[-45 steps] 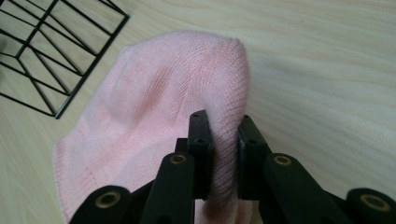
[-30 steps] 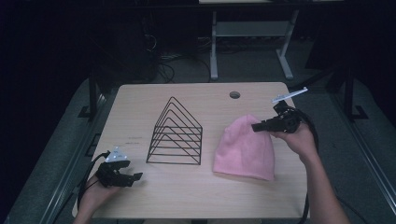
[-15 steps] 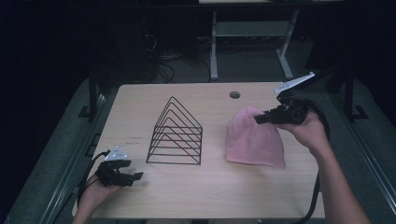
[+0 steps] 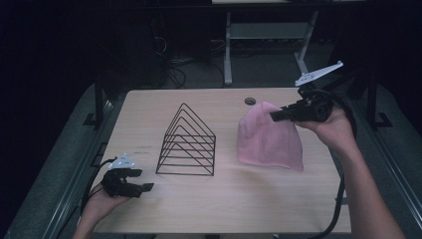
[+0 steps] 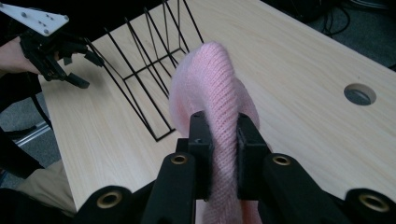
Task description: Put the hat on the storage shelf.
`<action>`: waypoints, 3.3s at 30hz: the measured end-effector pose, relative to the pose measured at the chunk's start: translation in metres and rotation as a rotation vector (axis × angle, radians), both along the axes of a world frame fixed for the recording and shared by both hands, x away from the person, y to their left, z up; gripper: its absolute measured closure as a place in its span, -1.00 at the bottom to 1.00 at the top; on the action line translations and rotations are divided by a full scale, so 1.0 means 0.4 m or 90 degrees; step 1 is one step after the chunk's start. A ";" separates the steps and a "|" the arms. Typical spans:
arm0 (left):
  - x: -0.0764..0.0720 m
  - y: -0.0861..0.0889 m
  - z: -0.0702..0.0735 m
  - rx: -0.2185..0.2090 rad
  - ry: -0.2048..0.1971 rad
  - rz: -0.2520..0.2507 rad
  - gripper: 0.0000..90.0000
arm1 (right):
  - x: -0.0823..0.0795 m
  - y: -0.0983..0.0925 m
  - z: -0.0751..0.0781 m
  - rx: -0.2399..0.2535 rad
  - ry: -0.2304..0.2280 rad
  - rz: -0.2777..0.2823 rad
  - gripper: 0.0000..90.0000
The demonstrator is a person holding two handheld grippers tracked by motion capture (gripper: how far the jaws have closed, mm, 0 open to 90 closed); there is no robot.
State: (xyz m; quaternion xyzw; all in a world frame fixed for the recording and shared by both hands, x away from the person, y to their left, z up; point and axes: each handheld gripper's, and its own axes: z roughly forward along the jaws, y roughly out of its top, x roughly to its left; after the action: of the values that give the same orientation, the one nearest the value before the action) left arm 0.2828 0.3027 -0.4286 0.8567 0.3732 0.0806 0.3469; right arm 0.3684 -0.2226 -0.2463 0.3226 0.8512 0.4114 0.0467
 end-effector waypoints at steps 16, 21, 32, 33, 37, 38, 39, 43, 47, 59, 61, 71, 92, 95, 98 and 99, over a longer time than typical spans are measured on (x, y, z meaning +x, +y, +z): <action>0.001 -0.002 0.068 -0.023 -0.003 -0.038 -0.46 | -0.005 0.032 0.116 0.003 -0.035 0.007 0.77; 0.007 -0.011 0.091 -0.027 -0.001 -0.055 -0.47 | -0.006 0.047 0.147 0.002 -0.045 0.009 0.77; 0.023 -0.027 0.153 -0.043 -0.005 -0.087 -0.47 | -0.012 0.096 0.217 0.001 -0.065 0.025 0.77; 0.025 -0.028 0.160 -0.044 -0.007 -0.089 -0.47 | -0.011 0.100 0.222 0.001 -0.069 0.028 0.77; 0.029 -0.032 0.185 -0.049 -0.008 -0.098 -0.47 | -0.011 0.119 0.241 0.005 -0.076 0.036 0.77; 0.031 -0.032 0.191 -0.049 -0.009 -0.100 -0.47 | -0.010 0.124 0.246 0.006 -0.078 0.036 0.77; 0.031 -0.033 0.195 -0.053 -0.008 -0.100 -0.47 | -0.010 0.128 0.250 0.005 -0.080 0.039 0.77; 0.035 -0.035 0.213 -0.052 -0.010 -0.109 -0.47 | -0.007 0.146 0.265 0.009 -0.087 0.047 0.77; 0.040 -0.039 0.236 -0.058 -0.013 -0.114 -0.47 | -0.007 0.170 0.279 0.009 -0.091 0.057 0.77; 0.066 -0.066 0.289 -0.057 -0.022 -0.139 -0.47 | -0.004 0.232 0.318 0.011 -0.106 0.085 0.76; 0.072 -0.071 0.299 -0.058 -0.024 -0.143 -0.47 | -0.003 0.244 0.323 0.011 -0.103 0.089 0.76; 0.103 -0.101 0.344 -0.083 -0.030 -0.159 -0.46 | 0.002 0.298 0.339 0.012 -0.111 0.112 0.76; 0.151 -0.111 0.351 -0.137 -0.024 -0.184 -0.33 | 0.018 0.444 0.341 0.022 -0.119 0.177 0.76; 0.152 -0.103 0.353 -0.142 -0.023 -0.181 -0.20 | 0.020 0.466 0.338 0.026 -0.119 0.187 0.76; 0.151 -0.093 0.355 -0.147 -0.028 -0.166 0.01 | 0.020 0.487 0.335 0.030 -0.118 0.195 0.76; 0.150 -0.086 0.355 -0.163 -0.027 -0.167 0.08 | 0.021 0.491 0.334 0.031 -0.120 0.198 0.76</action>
State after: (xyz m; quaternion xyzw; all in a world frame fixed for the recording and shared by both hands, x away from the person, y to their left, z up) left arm 0.3428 0.2682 -0.2864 0.8452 0.2578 0.0046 0.4682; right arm 0.3767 -0.0261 -0.1125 0.1479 0.8725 0.4626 0.0543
